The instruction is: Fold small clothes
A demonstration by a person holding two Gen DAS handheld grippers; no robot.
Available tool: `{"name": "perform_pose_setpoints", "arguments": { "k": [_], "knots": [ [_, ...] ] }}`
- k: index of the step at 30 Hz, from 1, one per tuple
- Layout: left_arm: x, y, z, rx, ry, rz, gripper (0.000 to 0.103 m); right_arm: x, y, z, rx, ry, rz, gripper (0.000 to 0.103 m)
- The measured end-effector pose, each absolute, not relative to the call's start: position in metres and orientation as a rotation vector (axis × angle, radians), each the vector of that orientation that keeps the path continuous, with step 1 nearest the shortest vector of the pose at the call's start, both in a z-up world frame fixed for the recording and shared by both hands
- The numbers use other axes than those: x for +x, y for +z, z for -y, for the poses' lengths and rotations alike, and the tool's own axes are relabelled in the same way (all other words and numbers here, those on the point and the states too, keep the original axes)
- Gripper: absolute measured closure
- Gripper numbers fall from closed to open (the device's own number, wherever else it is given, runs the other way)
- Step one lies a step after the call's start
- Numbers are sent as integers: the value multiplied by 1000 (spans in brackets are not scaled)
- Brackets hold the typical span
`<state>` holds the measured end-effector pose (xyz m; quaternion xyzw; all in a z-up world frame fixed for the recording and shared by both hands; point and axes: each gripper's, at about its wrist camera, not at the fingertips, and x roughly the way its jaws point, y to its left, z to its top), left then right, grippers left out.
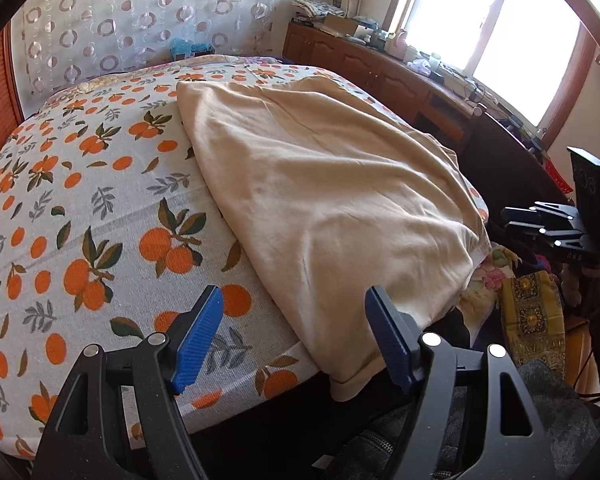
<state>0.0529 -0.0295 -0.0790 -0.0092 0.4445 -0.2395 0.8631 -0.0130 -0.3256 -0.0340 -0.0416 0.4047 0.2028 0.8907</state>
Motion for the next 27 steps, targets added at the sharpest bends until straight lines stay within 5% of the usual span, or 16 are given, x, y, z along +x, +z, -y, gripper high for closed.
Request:
{"name": "perform_pose_setpoints", "arguments": {
  "k": [1, 12, 18, 20, 22, 27],
  "knots": [
    [53, -80, 30, -24, -504, -936, 29, -11, -40, 321, -78, 416, -841, 57],
    [29, -92, 39, -3, -523, -968, 29, 3, -75, 298, -92, 344, -853, 57],
    [17, -93, 41, 30, -528, -966, 43, -2, -78, 286, -123, 373, -849, 57],
    [13, -92, 40, 37, -532, -968, 47, -6, -79, 282, -150, 390, -846, 67],
    [10, -91, 40, 44, -538, -967, 51, -5, -81, 280, -162, 411, -859, 92],
    [3, -89, 39, 31, -576, -988, 54, -7, -69, 292, -76, 450, -808, 98]
  ]
}}
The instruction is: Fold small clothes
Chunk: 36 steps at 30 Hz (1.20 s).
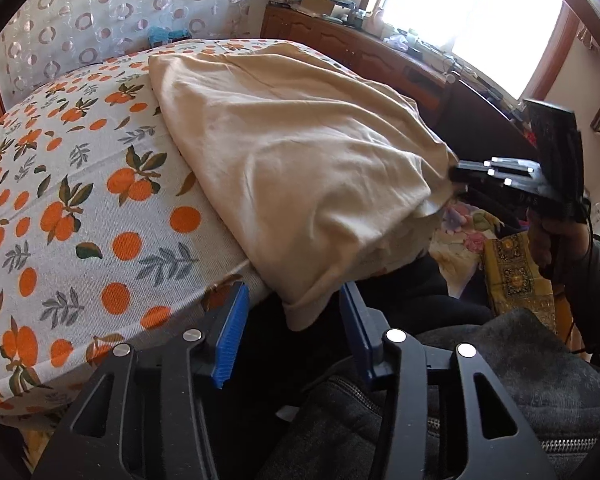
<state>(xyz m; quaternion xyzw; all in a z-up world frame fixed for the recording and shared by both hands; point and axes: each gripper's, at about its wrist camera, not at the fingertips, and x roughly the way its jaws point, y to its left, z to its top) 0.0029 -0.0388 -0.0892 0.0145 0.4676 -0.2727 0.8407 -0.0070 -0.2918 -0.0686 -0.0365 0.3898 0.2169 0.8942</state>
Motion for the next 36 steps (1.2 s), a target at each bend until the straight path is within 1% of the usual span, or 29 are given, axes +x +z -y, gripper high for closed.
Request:
{"name": "perform_pose_setpoints", "arguments": {
  "k": [4, 8, 10, 12, 13, 14, 17, 21, 25, 29, 36],
  "knots": [
    [2, -96, 46, 50, -599, -1021, 54, -11, -51, 304, -10, 455, -736, 98],
    [4, -104, 58, 97, -608, -1041, 54, -11, -47, 307, -8, 447, -721, 98],
    [5, -108, 62, 112, -613, -1047, 66, -10, -48, 308, -11, 446, -719, 98],
    [4, -110, 63, 123, -613, -1049, 90, -13, -49, 309, -12, 445, -716, 98],
    [3, -110, 62, 129, -613, -1047, 96, -14, -49, 310, -12, 445, -714, 98],
    [1, -107, 60, 131, -616, -1035, 98, -18, -48, 310, -13, 445, -712, 98],
    [-5, -89, 50, 104, -642, -997, 99, -20, -40, 311, -17, 447, -704, 98],
    [-11, -49, 32, 60, -655, -915, 100, -25, -26, 313, -13, 474, -673, 98],
    [3, -13, 20, 35, -642, -830, 100, -26, -6, 317, 20, 503, -619, 98],
    [42, 11, 12, 38, -602, -763, 100, -9, 17, 316, -3, 496, -552, 99],
    [144, 29, -1, 5, -512, -707, 100, 72, 47, 298, -44, 477, -504, 99]
  ]
}}
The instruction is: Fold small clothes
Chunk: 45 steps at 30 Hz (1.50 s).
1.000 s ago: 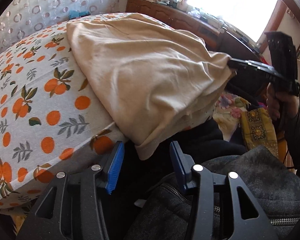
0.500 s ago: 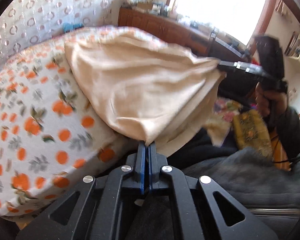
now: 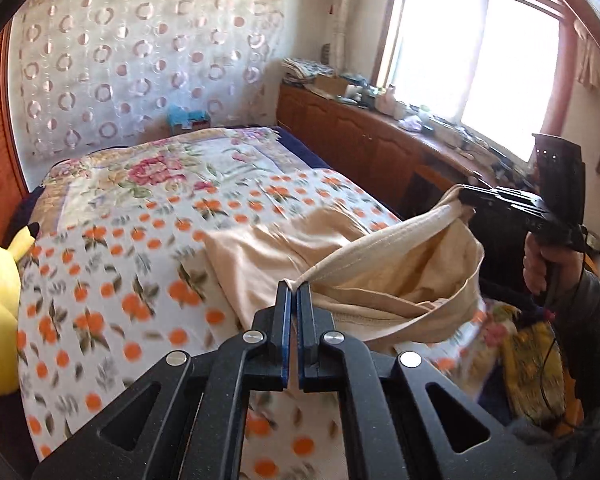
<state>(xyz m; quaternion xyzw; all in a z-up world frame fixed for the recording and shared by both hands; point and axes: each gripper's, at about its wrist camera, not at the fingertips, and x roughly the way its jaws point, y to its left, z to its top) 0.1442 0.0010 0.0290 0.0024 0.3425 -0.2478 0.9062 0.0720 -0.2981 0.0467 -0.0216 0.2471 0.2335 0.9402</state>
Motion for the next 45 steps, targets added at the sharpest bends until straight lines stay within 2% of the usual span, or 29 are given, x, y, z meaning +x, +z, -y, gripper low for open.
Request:
{"name": "perform_pose_setpoints", "arguments": {
  "k": [8, 15, 16, 17, 18, 20, 22, 23, 25, 26, 28, 29, 30, 36, 37, 38, 39, 45],
  "knots": [
    [244, 7, -10, -14, -416, -765, 100, 184, 33, 265, -85, 430, -581, 99],
    [280, -13, -10, -28, -389, -821, 98, 254, 7, 253, -36, 415, -687, 99],
    [283, -17, -9, -20, -391, -831, 93, 261, 3, 250, -42, 413, -702, 99],
    [283, -21, -8, -10, -396, -835, 69, 269, 2, 248, -52, 400, -711, 99],
    [282, -26, -7, -6, -406, -835, 59, 273, 0, 247, -59, 383, -718, 96],
    [283, -35, -4, 4, -423, -862, 59, 279, 7, 248, -54, 377, -718, 91],
    [281, -46, -2, 7, -433, -898, 58, 275, 13, 251, -58, 374, -703, 76],
    [280, -50, -1, 11, -437, -905, 58, 270, 14, 251, -66, 390, -694, 73],
    [277, -59, 1, 25, -441, -922, 58, 257, 16, 253, -79, 442, -683, 59],
    [276, -62, 2, 22, -448, -931, 58, 250, 18, 252, -93, 468, -683, 57],
    [276, -67, 2, 8, -466, -947, 45, 242, 21, 245, -127, 507, -691, 57],
    [275, -69, 1, 1, -470, -948, 29, 239, 22, 244, -135, 530, -702, 57],
    [274, -70, 1, -2, -468, -944, 26, 238, 24, 240, -139, 555, -718, 57],
    [276, -73, -2, -11, -467, -955, 25, 255, 15, 220, -235, 620, -832, 57],
    [276, -73, -1, -8, -467, -954, 25, 261, 13, 219, -254, 621, -840, 62],
    [276, -72, -1, -4, -466, -954, 25, 264, 14, 218, -273, 627, -848, 72],
    [277, -72, 0, 0, -462, -952, 25, 269, 13, 218, -291, 640, -855, 96],
    [303, -73, 4, 38, -409, -951, 25, 297, 44, 217, -321, 535, -726, 99]
  ]
}}
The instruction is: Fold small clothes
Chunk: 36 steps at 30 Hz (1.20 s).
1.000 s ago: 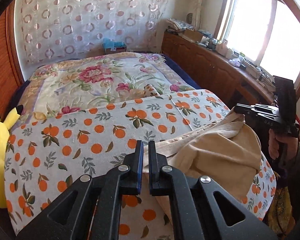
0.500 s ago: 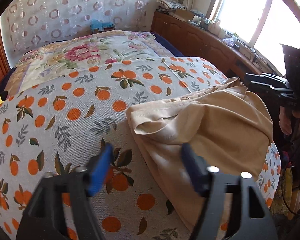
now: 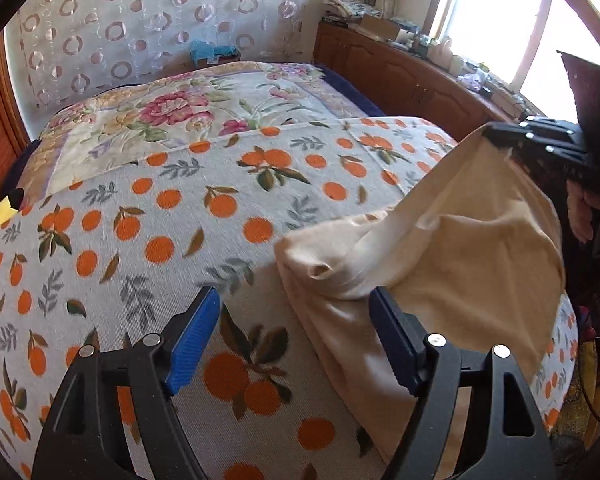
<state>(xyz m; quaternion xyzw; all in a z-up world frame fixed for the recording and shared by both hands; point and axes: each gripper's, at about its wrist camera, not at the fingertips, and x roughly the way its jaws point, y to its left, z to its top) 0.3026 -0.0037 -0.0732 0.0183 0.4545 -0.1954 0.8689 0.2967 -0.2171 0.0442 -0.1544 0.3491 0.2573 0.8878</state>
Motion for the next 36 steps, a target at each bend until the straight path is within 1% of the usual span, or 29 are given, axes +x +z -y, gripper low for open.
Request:
{"name": "perform_pose_setpoints", "arguments": {
  "k": [4, 5, 7, 10, 11, 15, 22, 28, 30, 31, 32, 33, 34, 36],
  "knots": [
    [327, -75, -2, 46, -325, -932, 25, 315, 45, 223, -295, 419, -716, 98],
    [333, -75, -5, 41, -293, -925, 25, 318, 43, 224, -279, 412, -727, 96],
    [337, -76, -9, 44, -245, -924, 25, 316, 44, 228, -258, 367, -722, 76],
    [329, -73, -11, 27, -269, -908, 25, 305, 51, 240, -198, 368, -714, 63],
    [324, -72, -10, 25, -275, -906, 25, 297, 52, 245, -186, 366, -714, 60],
    [299, -64, -5, 14, -322, -894, 25, 259, 51, 256, -132, 383, -733, 59],
    [244, -51, 15, -4, -434, -882, 25, 196, 31, 272, -53, 435, -809, 59],
    [224, -63, 31, 4, -463, -918, 25, 183, 19, 283, -62, 471, -874, 59],
    [221, -69, 35, 19, -458, -931, 25, 186, 11, 280, -87, 486, -887, 60],
    [221, -71, 37, 30, -451, -934, 25, 187, 9, 281, -86, 489, -895, 71],
    [221, -73, 38, 40, -444, -935, 25, 189, 7, 280, -81, 501, -899, 79],
    [221, -75, 39, 52, -432, -938, 25, 190, 7, 280, -84, 524, -898, 95],
    [222, -77, 40, 69, -414, -942, 25, 188, 7, 279, -99, 531, -887, 100],
    [222, -80, 41, 97, -398, -944, 25, 185, 14, 281, -167, 494, -874, 100]
  ]
}}
